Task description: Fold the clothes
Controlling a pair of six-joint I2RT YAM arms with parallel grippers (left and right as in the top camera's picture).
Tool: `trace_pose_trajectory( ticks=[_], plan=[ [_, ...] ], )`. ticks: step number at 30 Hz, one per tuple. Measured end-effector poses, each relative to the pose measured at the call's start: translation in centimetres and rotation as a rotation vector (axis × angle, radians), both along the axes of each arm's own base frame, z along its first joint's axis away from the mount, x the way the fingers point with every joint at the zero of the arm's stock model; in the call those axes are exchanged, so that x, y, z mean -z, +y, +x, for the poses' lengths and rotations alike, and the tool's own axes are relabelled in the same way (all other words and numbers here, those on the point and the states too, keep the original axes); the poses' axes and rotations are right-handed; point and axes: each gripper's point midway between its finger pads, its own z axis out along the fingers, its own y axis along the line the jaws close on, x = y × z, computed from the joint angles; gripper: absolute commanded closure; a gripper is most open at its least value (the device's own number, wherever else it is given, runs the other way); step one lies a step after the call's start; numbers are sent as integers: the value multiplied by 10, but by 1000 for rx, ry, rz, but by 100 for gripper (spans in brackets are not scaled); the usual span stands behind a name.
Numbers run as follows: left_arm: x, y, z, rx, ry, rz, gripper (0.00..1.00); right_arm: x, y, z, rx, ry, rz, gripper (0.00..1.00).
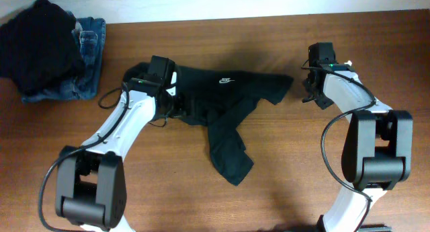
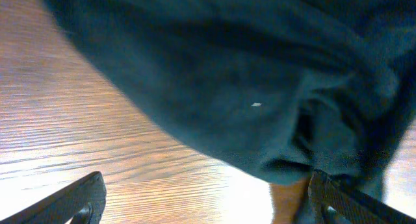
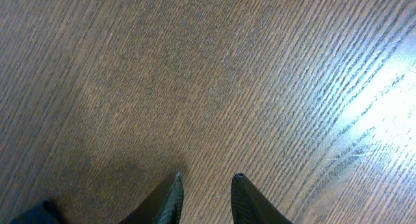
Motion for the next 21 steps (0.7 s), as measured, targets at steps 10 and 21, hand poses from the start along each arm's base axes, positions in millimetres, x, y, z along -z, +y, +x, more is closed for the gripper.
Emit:
trace_pose_trajectory(
  ticks=[10, 21],
  plan=[
    [17, -18, 6, 4, 32, -105, 1, 1, 1, -2, -1, 8, 3, 70],
    [49, -20, 6, -50, 111, -131, 1, 1, 1, -2, -1, 8, 4, 70]
  ],
)
